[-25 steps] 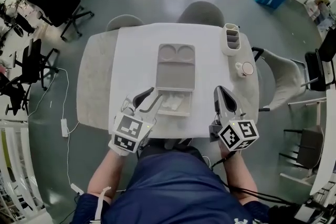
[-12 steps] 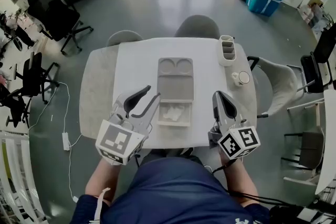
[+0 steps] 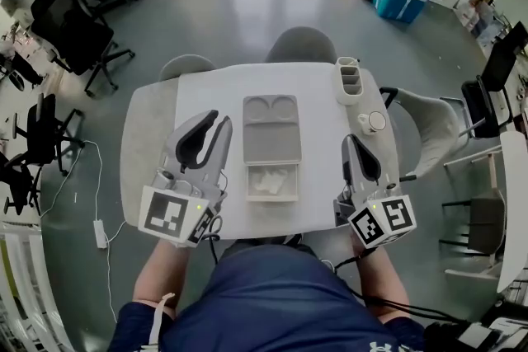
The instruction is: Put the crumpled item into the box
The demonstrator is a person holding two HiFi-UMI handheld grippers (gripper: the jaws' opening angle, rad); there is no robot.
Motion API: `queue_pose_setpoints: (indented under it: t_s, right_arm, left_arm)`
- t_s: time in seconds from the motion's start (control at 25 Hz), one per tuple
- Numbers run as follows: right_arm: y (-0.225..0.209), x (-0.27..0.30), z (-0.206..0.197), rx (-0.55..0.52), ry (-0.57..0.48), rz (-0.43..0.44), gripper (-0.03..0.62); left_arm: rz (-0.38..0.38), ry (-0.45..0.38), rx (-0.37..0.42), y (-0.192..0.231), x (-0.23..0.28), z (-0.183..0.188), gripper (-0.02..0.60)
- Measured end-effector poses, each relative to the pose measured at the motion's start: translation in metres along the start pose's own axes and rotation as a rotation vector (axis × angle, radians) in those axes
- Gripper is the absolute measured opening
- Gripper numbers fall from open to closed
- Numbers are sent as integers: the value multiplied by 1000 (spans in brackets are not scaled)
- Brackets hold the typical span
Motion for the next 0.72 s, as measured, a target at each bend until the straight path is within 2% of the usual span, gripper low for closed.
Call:
queue_pose_setpoints:
  t_s: [0.16,0.36,0.72]
  right_arm:
    - [-10,1,12,-75,-21,-41,2]
    - [-29,11,20,-304,-104,-123,2]
    - [-33,21,9,-229,-90,-95,2]
  left_arm:
    - [18,4,-19,15,11,-7,78]
    - [51,-43,15,24,24,-9,54]
    - [45,8,21,20,35,-31,51]
Point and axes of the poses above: the fingertips, and each gripper's own axes: x forward along the fingers, y to its left, z out of its top, the point moved 3 cm from there along -x, backward along the fingers, and after that the axes turned 1 degree about y, right-handed, at the moved point
